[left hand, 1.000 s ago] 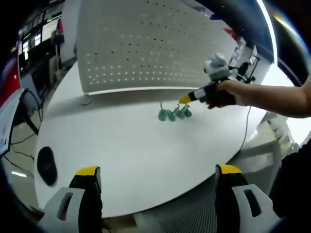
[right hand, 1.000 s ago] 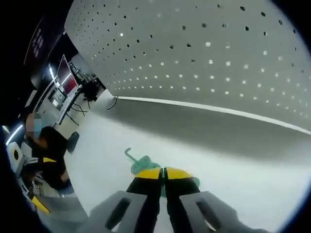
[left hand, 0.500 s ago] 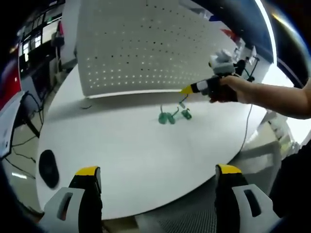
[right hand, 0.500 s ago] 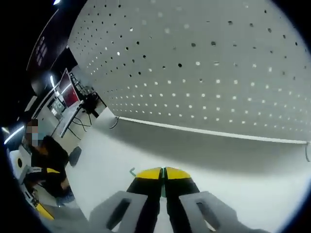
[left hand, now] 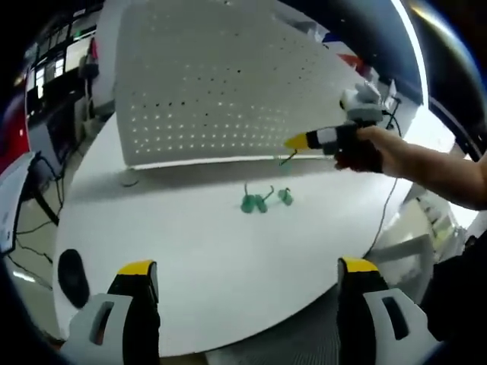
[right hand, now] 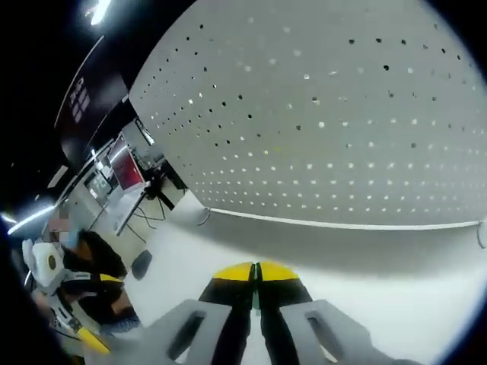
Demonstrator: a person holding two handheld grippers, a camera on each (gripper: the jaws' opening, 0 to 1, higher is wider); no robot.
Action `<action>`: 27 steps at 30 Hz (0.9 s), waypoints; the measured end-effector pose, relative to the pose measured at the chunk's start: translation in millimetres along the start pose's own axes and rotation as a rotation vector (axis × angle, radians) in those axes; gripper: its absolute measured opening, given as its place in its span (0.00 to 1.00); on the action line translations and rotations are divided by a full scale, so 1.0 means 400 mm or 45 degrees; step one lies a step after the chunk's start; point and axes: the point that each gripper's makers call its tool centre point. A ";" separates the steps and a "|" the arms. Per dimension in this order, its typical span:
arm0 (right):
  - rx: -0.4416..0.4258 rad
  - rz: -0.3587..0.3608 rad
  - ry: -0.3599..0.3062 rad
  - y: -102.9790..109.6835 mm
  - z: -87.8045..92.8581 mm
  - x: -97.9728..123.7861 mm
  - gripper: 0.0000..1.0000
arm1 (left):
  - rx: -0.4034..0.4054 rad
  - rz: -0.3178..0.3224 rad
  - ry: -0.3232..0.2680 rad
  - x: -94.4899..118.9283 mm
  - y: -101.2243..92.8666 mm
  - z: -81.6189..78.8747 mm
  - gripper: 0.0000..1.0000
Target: Insert the hook assembly into the mounting plate slot until the hook locks in place.
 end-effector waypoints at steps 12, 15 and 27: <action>-0.110 -0.196 -0.078 0.180 0.018 0.065 0.00 | 0.122 0.090 -0.041 -0.035 -0.036 -0.046 0.89; -0.146 -0.245 -0.104 0.225 0.019 0.079 0.00 | 0.195 0.140 -0.077 -0.037 -0.052 -0.065 0.84; -0.180 -0.393 -0.175 0.365 0.020 0.112 0.00 | 0.260 0.229 -0.130 -0.044 -0.088 -0.104 0.64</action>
Point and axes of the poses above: the point that each gripper's makers call its tool centre point, and the gripper's own axes: x roughly backward along the fingers, y roughly to its left, z roughly out of its underside, and after that the axes turned 1 degree about -z, right-handed
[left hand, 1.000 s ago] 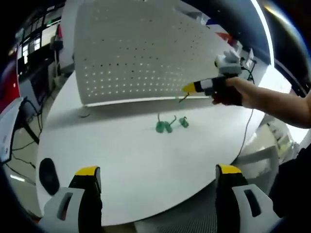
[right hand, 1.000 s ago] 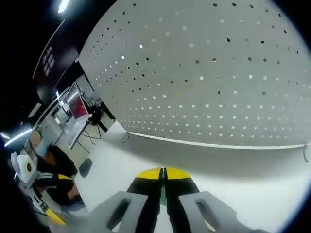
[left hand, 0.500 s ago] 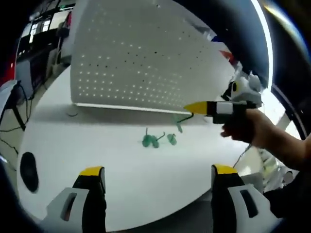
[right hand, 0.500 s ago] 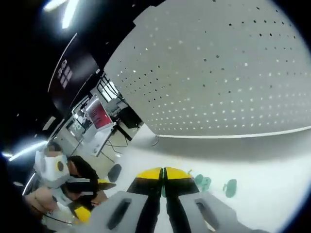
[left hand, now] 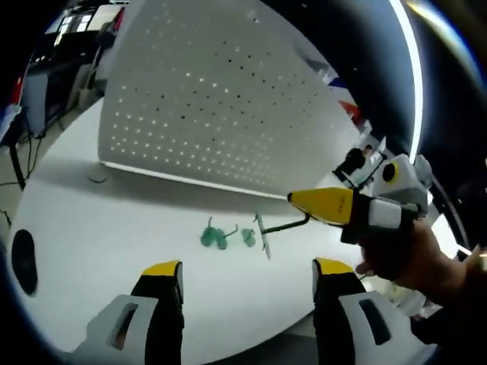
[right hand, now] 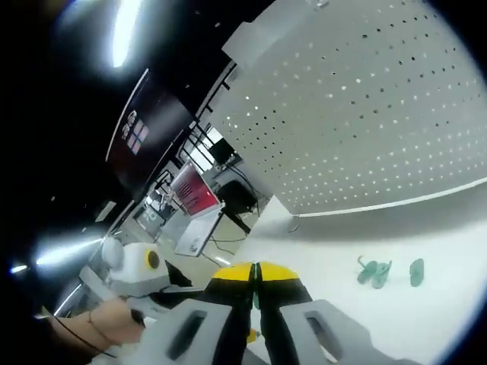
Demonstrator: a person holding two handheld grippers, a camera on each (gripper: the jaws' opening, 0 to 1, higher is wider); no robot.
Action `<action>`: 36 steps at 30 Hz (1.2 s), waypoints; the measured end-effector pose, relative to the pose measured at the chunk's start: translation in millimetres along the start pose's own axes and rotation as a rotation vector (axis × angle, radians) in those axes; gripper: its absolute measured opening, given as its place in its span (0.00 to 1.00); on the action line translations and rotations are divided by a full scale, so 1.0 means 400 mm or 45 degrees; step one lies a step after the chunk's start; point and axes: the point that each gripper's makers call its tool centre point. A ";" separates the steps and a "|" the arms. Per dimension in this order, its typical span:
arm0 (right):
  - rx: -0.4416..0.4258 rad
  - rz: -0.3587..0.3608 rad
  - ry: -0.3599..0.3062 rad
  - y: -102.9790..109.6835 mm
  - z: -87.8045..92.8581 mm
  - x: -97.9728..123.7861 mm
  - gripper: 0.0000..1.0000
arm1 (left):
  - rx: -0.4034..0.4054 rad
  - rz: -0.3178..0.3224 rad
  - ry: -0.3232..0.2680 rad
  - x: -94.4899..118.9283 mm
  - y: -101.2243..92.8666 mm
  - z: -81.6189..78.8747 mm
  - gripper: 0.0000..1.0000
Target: Insert the hook assembly into the mounting plate slot until the hook locks in place.
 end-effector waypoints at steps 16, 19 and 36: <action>0.000 -0.057 -0.045 0.063 0.002 -0.010 0.00 | 0.108 0.101 -0.066 0.014 -0.028 -0.026 0.22; 0.006 -0.067 -0.054 0.074 0.000 -0.009 0.00 | 0.136 0.116 -0.085 0.018 -0.029 -0.033 0.14; 0.115 -0.073 -0.072 0.101 -0.014 0.004 0.00 | 0.103 0.135 -0.145 0.036 -0.047 -0.051 0.01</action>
Point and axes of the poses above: the point that each gripper's makers call its tool centre point, and the gripper's own axes: x roughly backward along the fingers, y roughly to its left, z roughly out of its underside, and after that the axes turned 1 degree about -z, right-handed
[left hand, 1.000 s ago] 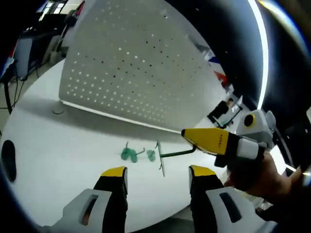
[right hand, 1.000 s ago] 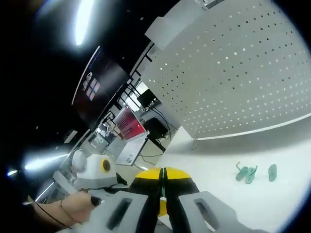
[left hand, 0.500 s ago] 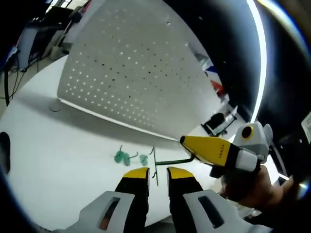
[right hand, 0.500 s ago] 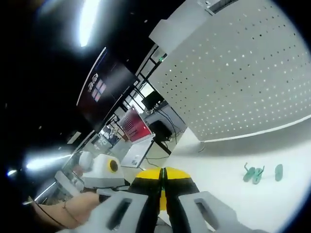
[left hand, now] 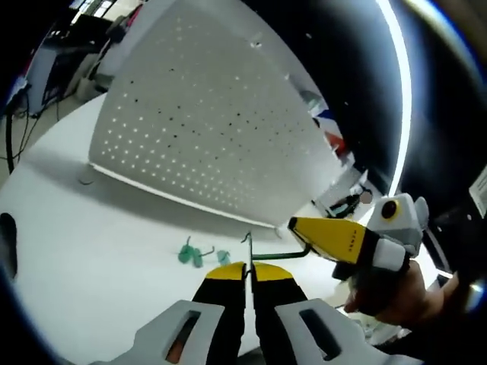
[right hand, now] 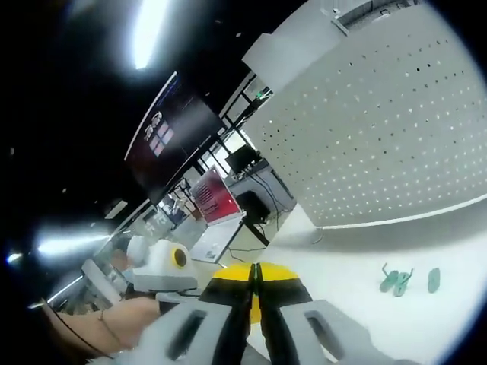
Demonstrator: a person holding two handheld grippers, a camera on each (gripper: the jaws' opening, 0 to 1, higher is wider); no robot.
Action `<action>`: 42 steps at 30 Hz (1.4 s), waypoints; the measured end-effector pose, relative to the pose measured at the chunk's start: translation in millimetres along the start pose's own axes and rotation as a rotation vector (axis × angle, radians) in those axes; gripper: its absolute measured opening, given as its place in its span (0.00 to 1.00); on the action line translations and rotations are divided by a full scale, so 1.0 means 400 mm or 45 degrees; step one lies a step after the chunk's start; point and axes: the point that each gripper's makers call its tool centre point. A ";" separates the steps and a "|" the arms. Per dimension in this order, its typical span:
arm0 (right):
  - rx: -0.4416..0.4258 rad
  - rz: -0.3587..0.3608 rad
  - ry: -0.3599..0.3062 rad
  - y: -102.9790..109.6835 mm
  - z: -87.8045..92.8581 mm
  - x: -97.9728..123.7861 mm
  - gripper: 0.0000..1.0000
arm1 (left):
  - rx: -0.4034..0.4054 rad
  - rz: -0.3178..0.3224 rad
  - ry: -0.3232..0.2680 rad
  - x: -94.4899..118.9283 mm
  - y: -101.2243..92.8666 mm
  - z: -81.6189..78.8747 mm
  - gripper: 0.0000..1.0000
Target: Insert the hook assembly into the mounting plate slot until the hook locks in place.
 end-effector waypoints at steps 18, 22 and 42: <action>0.053 -0.085 0.026 0.043 -0.038 0.030 0.14 | -0.262 -0.087 -0.119 0.027 -0.007 -0.089 0.01; 0.051 -0.086 0.025 0.049 -0.033 0.027 0.14 | -0.327 -0.081 -0.146 0.029 -0.025 -0.101 0.01; 0.029 -0.092 -0.021 0.067 -0.043 0.015 0.06 | -0.553 -0.079 -0.240 0.039 -0.069 -0.132 0.01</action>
Point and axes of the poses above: the point that each gripper's makers call its tool centre point, and the gripper's own axes: x roughly backward along the fingers, y roughly to its left, z roughly out of its underside, and after that the axes turned 1 degree about -z, right-handed
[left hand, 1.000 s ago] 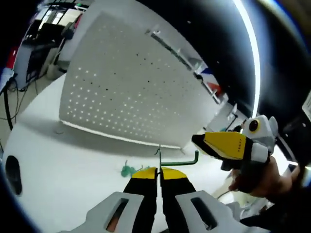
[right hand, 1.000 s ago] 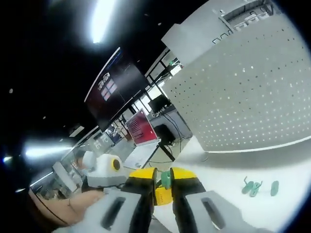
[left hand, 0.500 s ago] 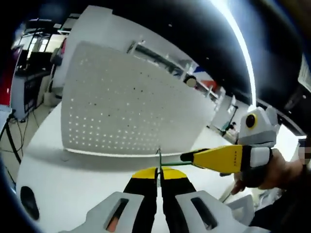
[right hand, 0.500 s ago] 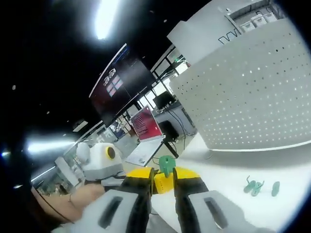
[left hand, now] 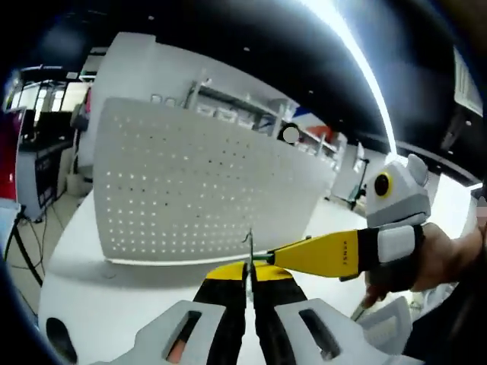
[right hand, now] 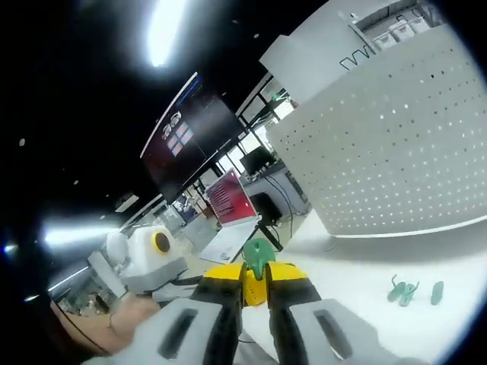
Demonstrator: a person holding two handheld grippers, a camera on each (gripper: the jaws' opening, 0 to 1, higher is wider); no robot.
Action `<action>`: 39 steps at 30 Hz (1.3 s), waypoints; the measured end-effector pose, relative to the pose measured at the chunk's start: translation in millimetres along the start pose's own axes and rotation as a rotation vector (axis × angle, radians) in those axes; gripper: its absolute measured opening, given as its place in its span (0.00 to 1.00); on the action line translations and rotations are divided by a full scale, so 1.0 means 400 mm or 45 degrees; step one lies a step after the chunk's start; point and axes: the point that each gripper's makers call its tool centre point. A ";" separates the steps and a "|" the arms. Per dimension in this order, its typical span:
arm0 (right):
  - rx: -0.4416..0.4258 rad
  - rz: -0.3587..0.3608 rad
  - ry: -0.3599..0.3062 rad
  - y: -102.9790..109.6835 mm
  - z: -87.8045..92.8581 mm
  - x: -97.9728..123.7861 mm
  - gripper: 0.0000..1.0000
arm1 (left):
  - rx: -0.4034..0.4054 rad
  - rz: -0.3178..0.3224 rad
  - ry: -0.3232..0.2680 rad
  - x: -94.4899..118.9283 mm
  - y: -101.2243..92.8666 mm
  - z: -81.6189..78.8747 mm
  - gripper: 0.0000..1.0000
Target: Insert the hook assembly into the mounting plate slot until the hook locks in place.
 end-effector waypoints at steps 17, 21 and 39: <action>0.044 0.010 0.003 0.002 -0.002 -0.011 0.00 | -0.100 -0.081 0.020 0.011 0.014 -0.008 0.02; 0.059 0.017 0.009 -0.002 0.003 -0.011 0.00 | -0.131 -0.086 0.039 0.010 0.017 -0.002 0.02; 0.260 0.039 0.022 -0.013 -0.020 -0.001 0.00 | -0.043 0.028 0.001 0.021 0.019 0.013 0.55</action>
Point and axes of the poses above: the point that each gripper's makers call its tool centre point, and the gripper's own axes: x roughly backward along the fingers, y roughly to its left, z roughly out of its underside, and after that the axes turned 1 degree about -z, right-handed
